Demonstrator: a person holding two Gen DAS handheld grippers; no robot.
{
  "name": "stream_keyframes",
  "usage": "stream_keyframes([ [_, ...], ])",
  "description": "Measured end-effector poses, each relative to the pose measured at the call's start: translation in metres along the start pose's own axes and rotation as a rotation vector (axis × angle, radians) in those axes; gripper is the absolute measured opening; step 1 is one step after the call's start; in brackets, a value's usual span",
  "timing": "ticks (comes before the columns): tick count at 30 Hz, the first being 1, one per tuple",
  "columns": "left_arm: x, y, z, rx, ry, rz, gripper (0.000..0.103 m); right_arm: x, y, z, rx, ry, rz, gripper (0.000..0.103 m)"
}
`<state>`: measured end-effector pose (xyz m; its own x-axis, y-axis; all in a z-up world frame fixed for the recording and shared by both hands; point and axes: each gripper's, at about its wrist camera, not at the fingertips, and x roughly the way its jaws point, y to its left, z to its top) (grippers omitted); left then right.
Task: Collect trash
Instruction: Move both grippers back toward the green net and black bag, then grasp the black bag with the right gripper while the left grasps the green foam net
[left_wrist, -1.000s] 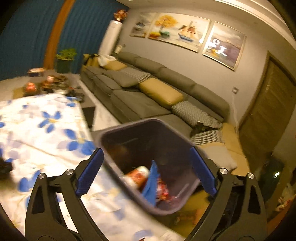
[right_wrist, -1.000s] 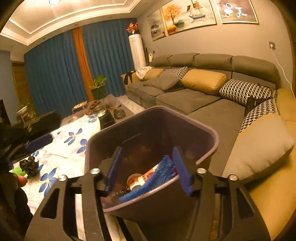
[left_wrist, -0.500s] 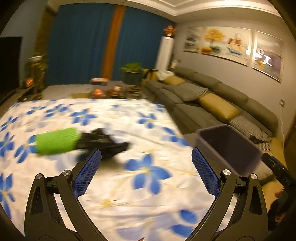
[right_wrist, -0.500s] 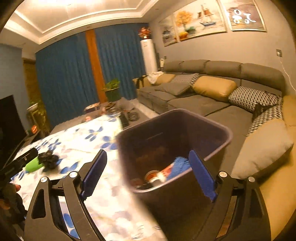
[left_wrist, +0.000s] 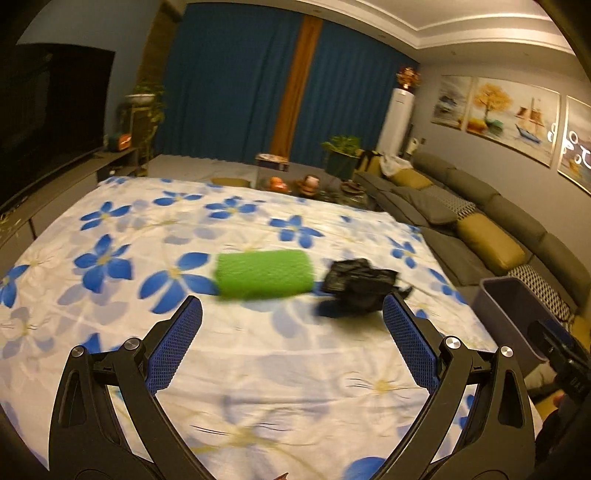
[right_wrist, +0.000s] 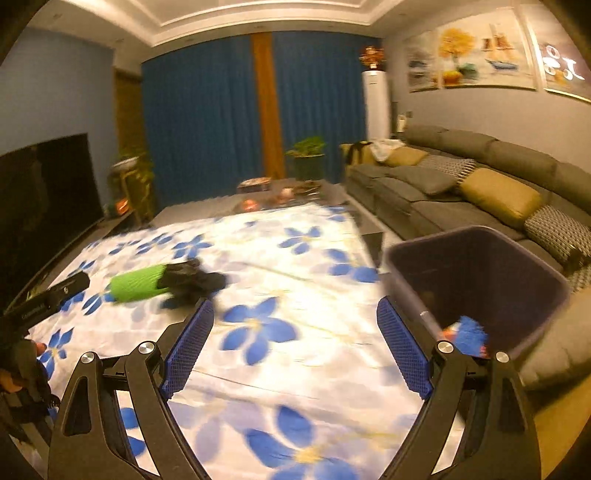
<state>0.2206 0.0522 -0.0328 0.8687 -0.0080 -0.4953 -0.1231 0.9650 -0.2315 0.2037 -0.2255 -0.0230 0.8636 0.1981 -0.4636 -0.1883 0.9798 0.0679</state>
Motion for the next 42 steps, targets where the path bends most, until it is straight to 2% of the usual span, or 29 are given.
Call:
stream_keyframes([
  [10,0.012,0.052,0.015,-0.037,-0.004,0.064,0.096,0.066,0.071,0.014,-0.088,0.062,0.074,0.087],
  [16,0.033,0.062,0.019,-0.027,0.016,0.054,0.096,0.109,0.097,0.020,-0.107,0.099,0.086,0.087],
  [21,0.054,0.060,0.023,-0.008,0.037,0.028,0.096,0.136,0.110,0.021,-0.133,0.141,0.082,0.078],
  [25,0.078,0.060,0.027,-0.004,0.082,0.000,0.096,0.153,0.112,0.023,-0.130,0.184,0.083,0.063],
  [28,0.093,0.061,0.027,-0.003,0.123,-0.009,0.090,0.160,0.112,0.020,-0.127,0.213,0.095,0.047],
  [29,0.097,0.061,0.027,-0.003,0.138,-0.016,0.086,0.163,0.112,0.018,-0.128,0.226,0.100,0.041],
  [31,0.109,0.061,0.027,-0.001,0.180,-0.033,0.079,0.165,0.110,0.015,-0.125,0.235,0.109,0.037],
  [36,0.125,0.058,0.023,0.003,0.244,-0.067,0.049,0.162,0.104,0.014,-0.105,0.233,0.130,0.025],
  [38,0.128,0.057,0.022,0.003,0.258,-0.082,0.041,0.161,0.101,0.014,-0.091,0.232,0.138,0.023],
  [42,0.130,0.052,0.020,0.018,0.265,-0.098,0.015,0.153,0.096,0.016,-0.078,0.219,0.151,0.021],
])
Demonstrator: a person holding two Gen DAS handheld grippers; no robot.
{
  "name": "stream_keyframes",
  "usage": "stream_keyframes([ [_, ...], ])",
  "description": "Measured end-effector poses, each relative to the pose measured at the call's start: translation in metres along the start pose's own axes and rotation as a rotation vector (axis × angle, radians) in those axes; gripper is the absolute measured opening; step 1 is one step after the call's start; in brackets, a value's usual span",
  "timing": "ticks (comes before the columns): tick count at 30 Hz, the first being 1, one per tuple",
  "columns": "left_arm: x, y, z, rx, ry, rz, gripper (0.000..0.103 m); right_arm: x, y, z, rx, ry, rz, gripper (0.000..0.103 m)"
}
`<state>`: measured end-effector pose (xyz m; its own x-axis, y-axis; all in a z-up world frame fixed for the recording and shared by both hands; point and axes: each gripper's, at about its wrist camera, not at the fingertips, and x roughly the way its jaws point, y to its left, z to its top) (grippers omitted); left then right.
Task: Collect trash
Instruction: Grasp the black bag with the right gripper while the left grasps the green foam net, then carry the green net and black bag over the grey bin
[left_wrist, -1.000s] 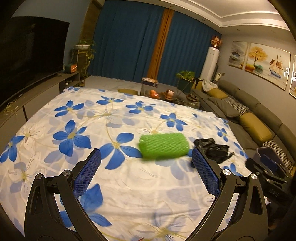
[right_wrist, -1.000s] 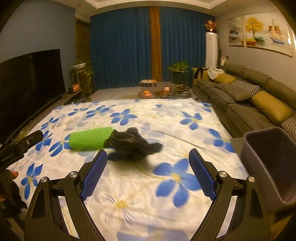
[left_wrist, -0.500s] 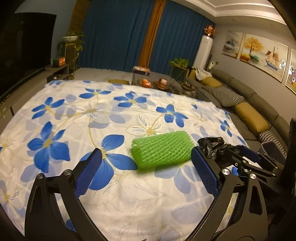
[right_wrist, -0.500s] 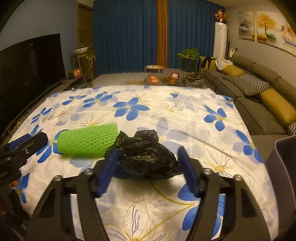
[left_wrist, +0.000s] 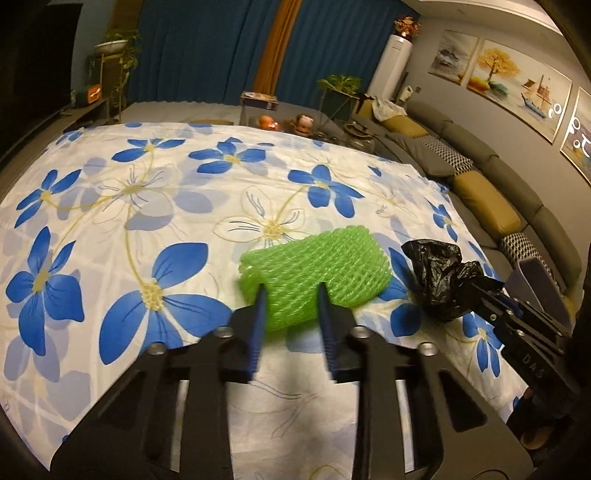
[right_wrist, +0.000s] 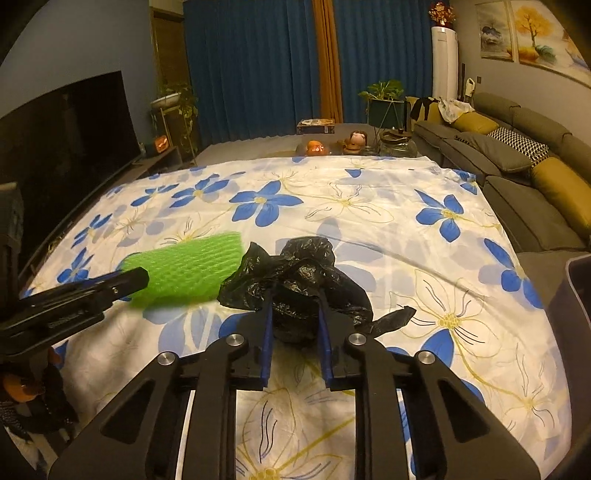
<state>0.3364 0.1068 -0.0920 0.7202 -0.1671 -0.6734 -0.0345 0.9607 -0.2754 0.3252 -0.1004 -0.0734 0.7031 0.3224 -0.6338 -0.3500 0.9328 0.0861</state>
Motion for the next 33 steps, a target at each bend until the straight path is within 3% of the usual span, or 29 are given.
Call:
stream_keyframes([
  [5,-0.005,-0.008,-0.003,0.005,-0.012,-0.023,0.006,-0.019,-0.003,-0.003,-0.009,-0.028,0.004,0.021],
  [18,-0.075,-0.054,-0.013,0.074,-0.134,-0.026,0.005,-0.096,-0.028,-0.017,0.022,-0.152,-0.006,0.020],
  [25,-0.099,-0.116,-0.020,0.171,-0.175,-0.079,0.005,-0.139,-0.056,-0.029,0.049,-0.211,-0.049,0.019],
  [33,-0.099,-0.211,-0.028,0.275,-0.177,-0.206,0.005,-0.181,-0.110,-0.044,0.110,-0.259,-0.150,0.019],
])
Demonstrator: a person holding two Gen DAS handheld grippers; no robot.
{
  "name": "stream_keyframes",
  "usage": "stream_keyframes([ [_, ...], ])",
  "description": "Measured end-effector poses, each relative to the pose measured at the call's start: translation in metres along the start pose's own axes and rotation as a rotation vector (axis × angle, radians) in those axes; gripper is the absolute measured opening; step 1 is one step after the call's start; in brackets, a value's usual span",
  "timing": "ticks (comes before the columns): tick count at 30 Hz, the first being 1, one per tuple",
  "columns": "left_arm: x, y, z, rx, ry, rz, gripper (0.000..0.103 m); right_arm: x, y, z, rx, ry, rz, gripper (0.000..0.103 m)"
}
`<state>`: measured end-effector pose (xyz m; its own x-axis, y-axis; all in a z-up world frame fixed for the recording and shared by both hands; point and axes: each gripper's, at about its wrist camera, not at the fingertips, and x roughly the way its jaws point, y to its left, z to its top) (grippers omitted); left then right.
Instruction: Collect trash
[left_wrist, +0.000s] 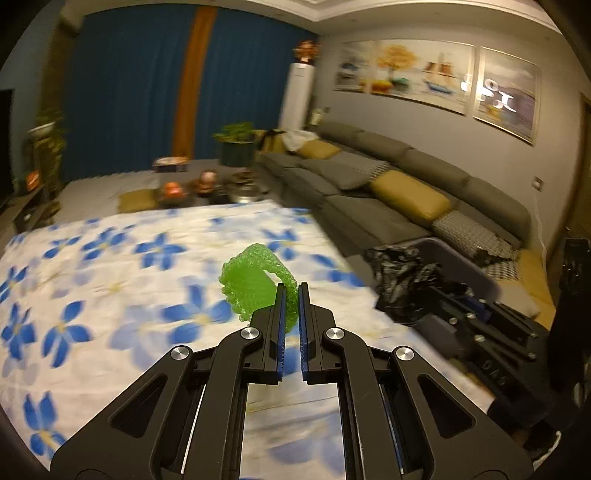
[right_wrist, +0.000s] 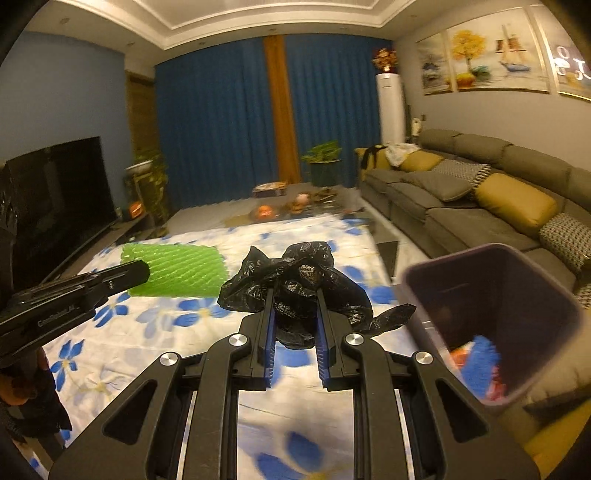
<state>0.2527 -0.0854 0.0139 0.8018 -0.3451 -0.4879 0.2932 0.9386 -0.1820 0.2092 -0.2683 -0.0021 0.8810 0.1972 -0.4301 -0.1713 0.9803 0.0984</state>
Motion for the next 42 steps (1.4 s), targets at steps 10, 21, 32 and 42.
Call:
stream_keyframes([
  [10,0.064,-0.126,0.018,0.115,0.034,-0.197,0.005,-0.022,-0.099,-0.003,0.134,-0.033,-0.193,0.019],
  [21,0.135,-0.178,0.012,0.139,0.135,-0.335,0.019,-0.009,-0.148,-0.015,0.201,-0.022,-0.264,0.025],
  [32,0.121,-0.126,-0.008,0.087,0.104,-0.163,0.084,-0.020,-0.154,-0.025,0.222,-0.035,-0.305,0.077],
  [42,0.026,-0.083,-0.042,0.089,0.002,0.101,0.097,-0.058,-0.093,-0.030,0.083,-0.075,-0.334,0.098],
])
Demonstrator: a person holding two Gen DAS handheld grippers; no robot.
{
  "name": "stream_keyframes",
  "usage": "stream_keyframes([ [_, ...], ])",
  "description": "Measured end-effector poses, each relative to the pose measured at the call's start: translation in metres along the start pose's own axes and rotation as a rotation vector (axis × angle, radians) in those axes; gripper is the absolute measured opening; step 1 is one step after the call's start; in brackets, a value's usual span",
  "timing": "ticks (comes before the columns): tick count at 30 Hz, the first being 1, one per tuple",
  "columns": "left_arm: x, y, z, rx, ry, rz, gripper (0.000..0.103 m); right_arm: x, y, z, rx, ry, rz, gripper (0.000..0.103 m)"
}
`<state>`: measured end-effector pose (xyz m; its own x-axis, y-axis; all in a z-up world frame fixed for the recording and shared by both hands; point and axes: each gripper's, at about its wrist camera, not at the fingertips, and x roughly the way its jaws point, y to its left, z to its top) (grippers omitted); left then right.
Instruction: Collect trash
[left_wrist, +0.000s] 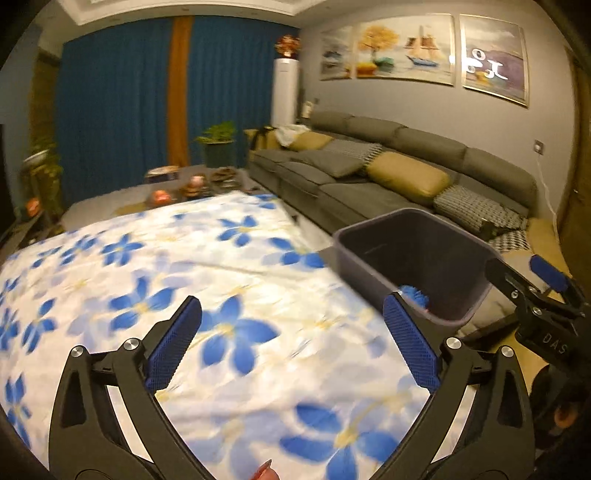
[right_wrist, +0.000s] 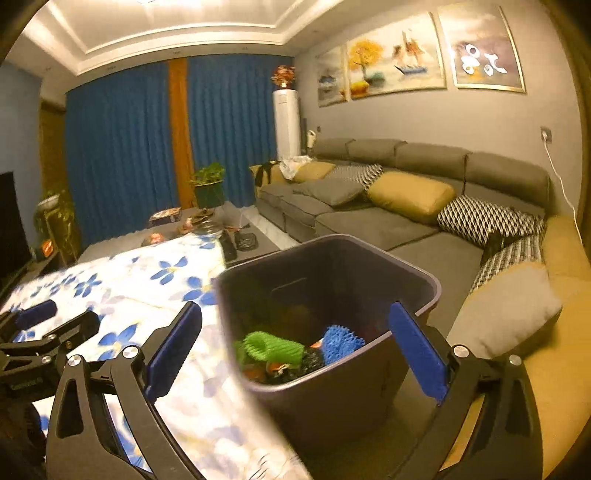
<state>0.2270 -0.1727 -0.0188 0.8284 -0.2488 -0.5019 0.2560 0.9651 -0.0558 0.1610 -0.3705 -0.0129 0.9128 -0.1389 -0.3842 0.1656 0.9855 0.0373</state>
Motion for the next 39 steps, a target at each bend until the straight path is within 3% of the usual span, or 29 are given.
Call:
stream_keyframes([
  [8,-0.067,0.031,-0.029,-0.014,-0.031,0.136,0.097,-0.049,0.035,-0.014,-0.018,-0.022,0.067,0.098],
  [15,-0.111,0.058,-0.054,-0.038,-0.027,0.180,0.097,-0.087,0.066,-0.027,-0.018,-0.006,0.096,0.098],
  [25,-0.157,0.082,-0.073,-0.082,-0.058,0.200,0.097,-0.130,0.094,-0.038,-0.034,-0.021,0.126,0.098],
  [39,-0.186,0.079,-0.074,-0.082,-0.104,0.185,0.097,-0.151,0.108,-0.041,-0.051,-0.040,0.136,0.098],
])
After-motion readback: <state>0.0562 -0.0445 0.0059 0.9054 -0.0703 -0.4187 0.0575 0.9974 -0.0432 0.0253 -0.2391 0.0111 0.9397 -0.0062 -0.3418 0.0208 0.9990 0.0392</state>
